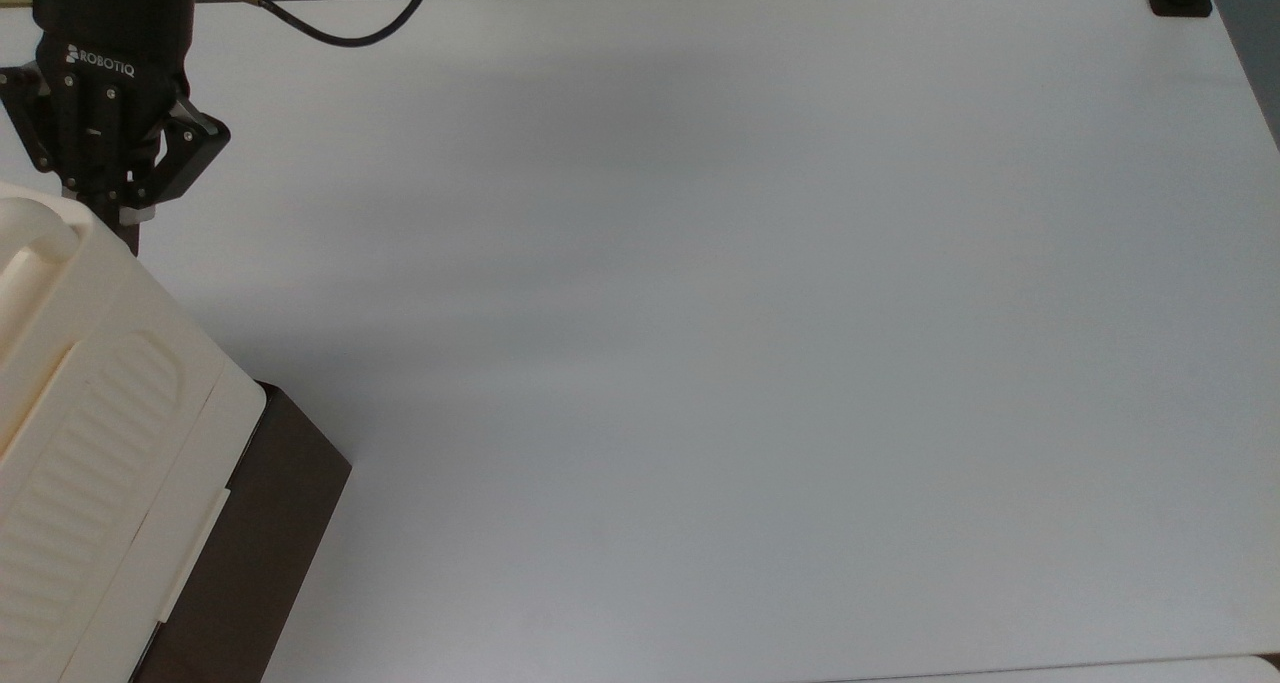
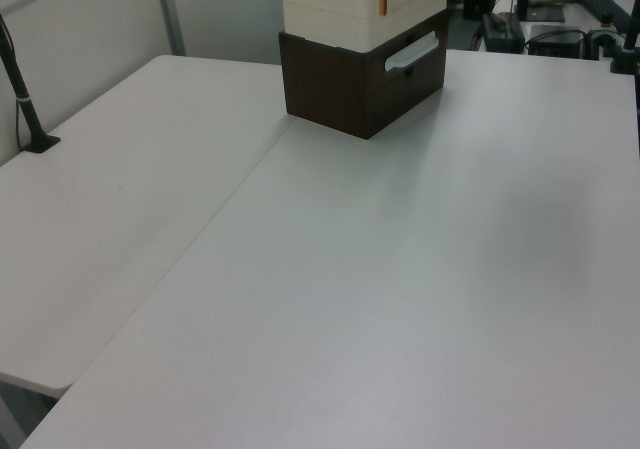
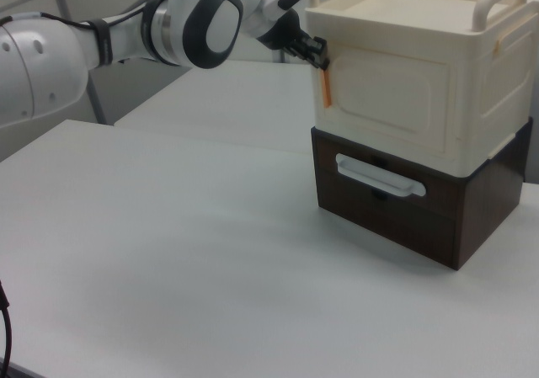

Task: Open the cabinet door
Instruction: 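Close the gripper on the orange door handle, then pull the handle to swing the cream door open on its hinge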

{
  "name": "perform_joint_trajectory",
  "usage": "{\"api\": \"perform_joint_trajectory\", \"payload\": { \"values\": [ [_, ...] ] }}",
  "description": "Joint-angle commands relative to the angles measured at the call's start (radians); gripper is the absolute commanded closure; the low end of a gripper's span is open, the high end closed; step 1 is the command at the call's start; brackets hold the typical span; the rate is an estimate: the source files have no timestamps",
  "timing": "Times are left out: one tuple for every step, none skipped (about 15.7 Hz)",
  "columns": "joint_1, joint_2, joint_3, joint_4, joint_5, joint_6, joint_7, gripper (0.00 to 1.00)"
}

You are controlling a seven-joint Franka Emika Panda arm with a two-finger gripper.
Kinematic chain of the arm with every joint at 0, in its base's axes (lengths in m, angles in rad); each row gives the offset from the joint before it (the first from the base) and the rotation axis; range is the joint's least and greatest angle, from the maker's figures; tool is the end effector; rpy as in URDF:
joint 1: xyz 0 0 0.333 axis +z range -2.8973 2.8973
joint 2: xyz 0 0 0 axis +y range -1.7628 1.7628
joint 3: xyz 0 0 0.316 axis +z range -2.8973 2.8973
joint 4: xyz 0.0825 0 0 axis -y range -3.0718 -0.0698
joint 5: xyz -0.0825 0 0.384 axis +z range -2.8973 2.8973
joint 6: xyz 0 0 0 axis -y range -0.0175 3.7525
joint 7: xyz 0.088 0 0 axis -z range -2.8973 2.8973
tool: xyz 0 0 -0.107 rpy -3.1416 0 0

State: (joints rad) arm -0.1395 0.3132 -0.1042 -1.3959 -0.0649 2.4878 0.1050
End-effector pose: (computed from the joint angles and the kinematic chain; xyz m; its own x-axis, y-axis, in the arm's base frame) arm 0.6872 -0.1573 0.6236 0.6802 -0.1972 0.7060 -0.2997 -0.9538 0.0223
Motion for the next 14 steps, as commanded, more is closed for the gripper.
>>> {"api": "perform_joint_trajectory", "payload": {
  "values": [
    [-0.015,-0.055,-0.002,-0.072,-0.026,-0.147,0.012,1.00],
    [-0.015,-0.062,-0.002,-0.077,-0.026,-0.162,0.012,1.00],
    [-0.015,-0.063,-0.002,-0.078,-0.026,-0.170,0.012,1.00],
    [-0.017,-0.063,-0.002,-0.078,-0.026,-0.184,0.012,0.99],
    [-0.019,-0.063,-0.002,-0.080,-0.026,-0.199,0.007,0.99],
    [-0.020,-0.066,-0.002,-0.089,-0.026,-0.214,-0.005,0.99],
    [-0.025,-0.077,-0.002,-0.103,-0.024,-0.222,-0.020,0.98],
    [-0.028,-0.086,-0.002,-0.119,-0.024,-0.227,-0.036,0.97],
    [-0.029,-0.106,-0.002,-0.136,-0.024,-0.243,-0.051,0.97],
    [-0.031,-0.126,-0.002,-0.152,-0.023,-0.272,-0.062,0.97],
    [-0.032,-0.144,-0.002,-0.167,-0.023,-0.302,-0.079,0.97],
    [-0.037,-0.164,-0.002,-0.178,-0.021,-0.323,-0.097,0.95],
    [-0.045,-0.173,-0.002,-0.184,-0.018,-0.339,-0.109,0.94],
    [-0.051,-0.181,-0.002,-0.184,-0.016,-0.348,-0.116,0.93]
  ]
}}
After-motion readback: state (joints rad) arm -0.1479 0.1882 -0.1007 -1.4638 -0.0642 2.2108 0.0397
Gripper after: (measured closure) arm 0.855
